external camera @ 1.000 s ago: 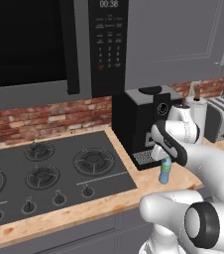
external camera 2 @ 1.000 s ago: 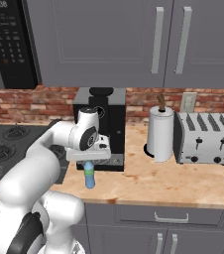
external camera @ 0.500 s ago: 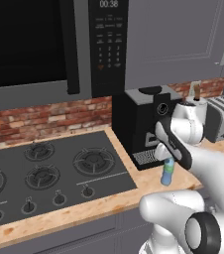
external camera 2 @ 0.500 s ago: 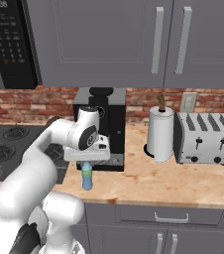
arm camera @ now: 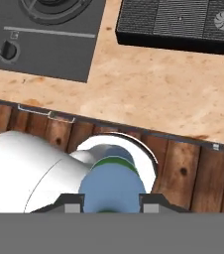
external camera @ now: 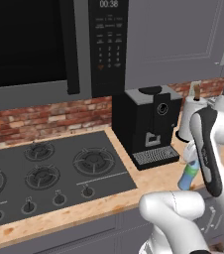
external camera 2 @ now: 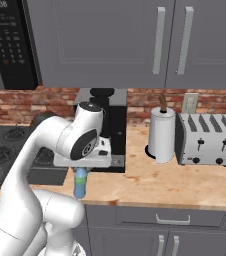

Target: Place the drinks on the dining counter in a tight cluster.

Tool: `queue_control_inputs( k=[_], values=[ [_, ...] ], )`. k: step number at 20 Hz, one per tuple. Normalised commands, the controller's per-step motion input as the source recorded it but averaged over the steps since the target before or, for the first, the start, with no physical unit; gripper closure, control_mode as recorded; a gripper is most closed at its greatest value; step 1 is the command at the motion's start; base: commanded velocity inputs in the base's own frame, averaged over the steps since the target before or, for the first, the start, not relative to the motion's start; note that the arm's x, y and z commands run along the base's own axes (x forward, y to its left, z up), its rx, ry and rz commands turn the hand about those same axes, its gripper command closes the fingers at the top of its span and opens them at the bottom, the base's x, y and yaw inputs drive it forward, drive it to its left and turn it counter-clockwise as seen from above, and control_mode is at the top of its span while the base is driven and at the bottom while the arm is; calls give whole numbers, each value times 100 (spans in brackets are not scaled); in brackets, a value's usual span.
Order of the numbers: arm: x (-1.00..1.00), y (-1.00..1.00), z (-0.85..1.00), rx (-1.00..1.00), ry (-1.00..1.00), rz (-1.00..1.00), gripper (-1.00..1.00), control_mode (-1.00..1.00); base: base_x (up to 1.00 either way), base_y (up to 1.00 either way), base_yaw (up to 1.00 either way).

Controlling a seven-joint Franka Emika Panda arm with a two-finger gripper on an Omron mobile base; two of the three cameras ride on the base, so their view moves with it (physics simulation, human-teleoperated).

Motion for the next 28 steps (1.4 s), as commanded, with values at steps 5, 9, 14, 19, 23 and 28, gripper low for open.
queue_control_inputs(
  k=[5,9,14,19,23,28],
  values=[
    [-65,0,100,0,0,-1,100,-100,0,0,0],
    [-27,3,100,0,-9,-10,100,-100,0,0,0],
    [-17,13,73,0,-20,-17,100,-100,0,0,0],
    [-10,16,23,-2,-7,-10,100,-100,0,0,0],
    [0,2,0,0,0,0,100,-100,0,0,0],
    [0,0,0,0,0,0,100,-100,0,0,0]
  ],
)
